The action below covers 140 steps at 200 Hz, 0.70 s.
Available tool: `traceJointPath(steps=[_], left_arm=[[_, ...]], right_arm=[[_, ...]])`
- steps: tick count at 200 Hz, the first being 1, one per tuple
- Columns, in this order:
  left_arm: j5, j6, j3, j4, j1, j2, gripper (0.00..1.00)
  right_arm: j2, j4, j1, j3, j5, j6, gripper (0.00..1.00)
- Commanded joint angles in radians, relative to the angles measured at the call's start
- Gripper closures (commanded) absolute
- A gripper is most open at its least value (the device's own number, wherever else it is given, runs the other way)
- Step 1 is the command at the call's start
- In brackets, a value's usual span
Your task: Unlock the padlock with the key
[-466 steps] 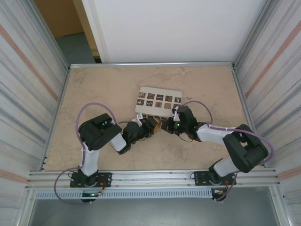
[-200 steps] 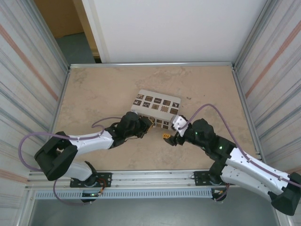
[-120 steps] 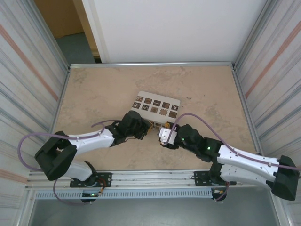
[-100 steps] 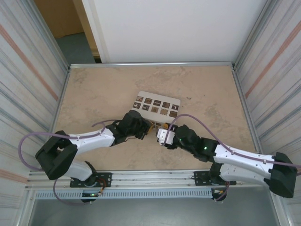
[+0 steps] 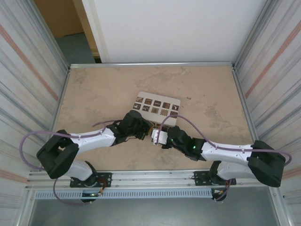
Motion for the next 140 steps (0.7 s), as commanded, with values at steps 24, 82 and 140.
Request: traceJointPath(steps=[24,82,140], left_arm=[[0.013,-0.005,0.029,0.064,-0.003,0.0,1.0],[0.017,-0.008,0.023,0.077,-0.003,0.004,1.0],[0.026,-0.009,0.019,0.091,-0.003,0.012,1.0]], right_arm=[[0.064,0.112,-0.009,-0.002,0.021,0.031,0.67],[0.087,0.133,-0.026,0.001,0.021,0.045,0.75],[0.101,0.152,-0.04,0.005,0.018,0.062,0.81]])
